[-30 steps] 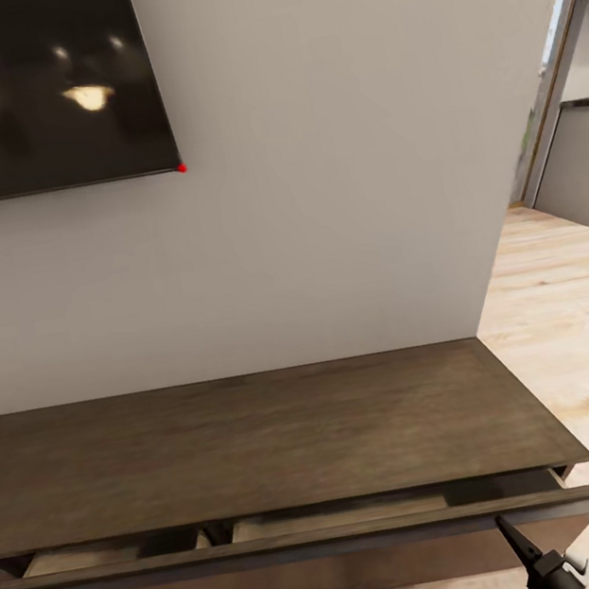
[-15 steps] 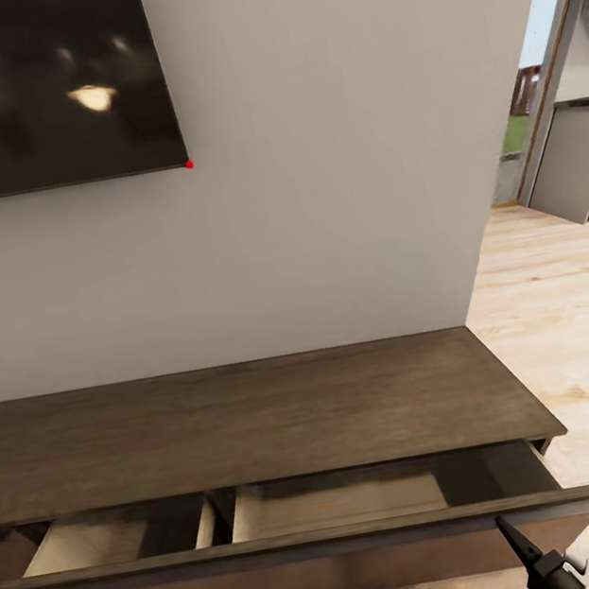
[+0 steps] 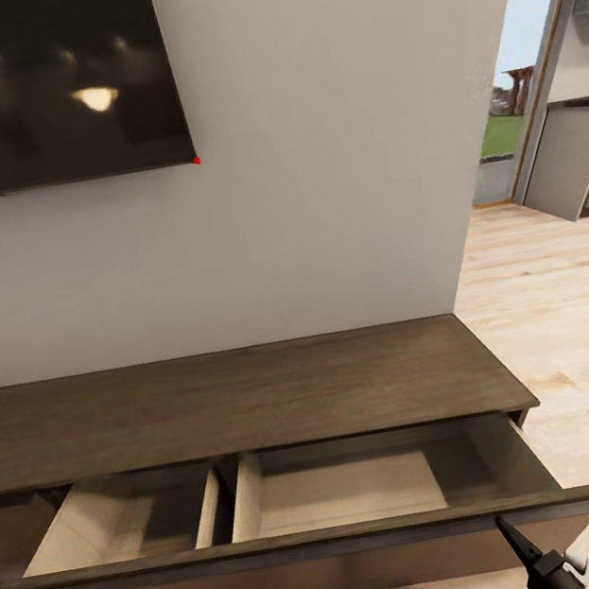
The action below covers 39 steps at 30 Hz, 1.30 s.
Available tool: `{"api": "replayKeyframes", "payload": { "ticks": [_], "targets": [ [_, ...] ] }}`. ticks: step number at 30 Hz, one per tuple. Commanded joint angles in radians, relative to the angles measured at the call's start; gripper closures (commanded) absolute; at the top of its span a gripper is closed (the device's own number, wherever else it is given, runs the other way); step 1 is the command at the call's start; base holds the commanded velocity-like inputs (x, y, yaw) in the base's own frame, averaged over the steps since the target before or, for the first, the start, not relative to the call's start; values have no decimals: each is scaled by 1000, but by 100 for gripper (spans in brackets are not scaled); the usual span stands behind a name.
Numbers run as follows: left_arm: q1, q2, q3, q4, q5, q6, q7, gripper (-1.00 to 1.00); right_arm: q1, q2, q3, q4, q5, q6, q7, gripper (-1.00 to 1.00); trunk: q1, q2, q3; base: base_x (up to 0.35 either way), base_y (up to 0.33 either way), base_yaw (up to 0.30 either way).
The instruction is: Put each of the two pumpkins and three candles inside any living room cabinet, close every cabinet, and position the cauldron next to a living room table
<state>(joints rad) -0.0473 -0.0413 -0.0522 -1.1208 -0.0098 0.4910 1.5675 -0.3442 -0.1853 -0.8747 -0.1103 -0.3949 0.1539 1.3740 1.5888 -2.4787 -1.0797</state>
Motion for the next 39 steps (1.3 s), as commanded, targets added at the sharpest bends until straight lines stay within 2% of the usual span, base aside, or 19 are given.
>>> {"api": "replayKeyframes", "payload": {
  "ticks": [1,39],
  "targets": [
    [0,0,0,-1,-1,11,3,-100,1,0,6,1,-6,12,-22,100,0,0,-1,-119,0,0],
    [0,0,0,-1,-1,11,3,-100,1,3,6,1,-6,10,-22,100,0,0,-1,-58,0,0]
  ]
}}
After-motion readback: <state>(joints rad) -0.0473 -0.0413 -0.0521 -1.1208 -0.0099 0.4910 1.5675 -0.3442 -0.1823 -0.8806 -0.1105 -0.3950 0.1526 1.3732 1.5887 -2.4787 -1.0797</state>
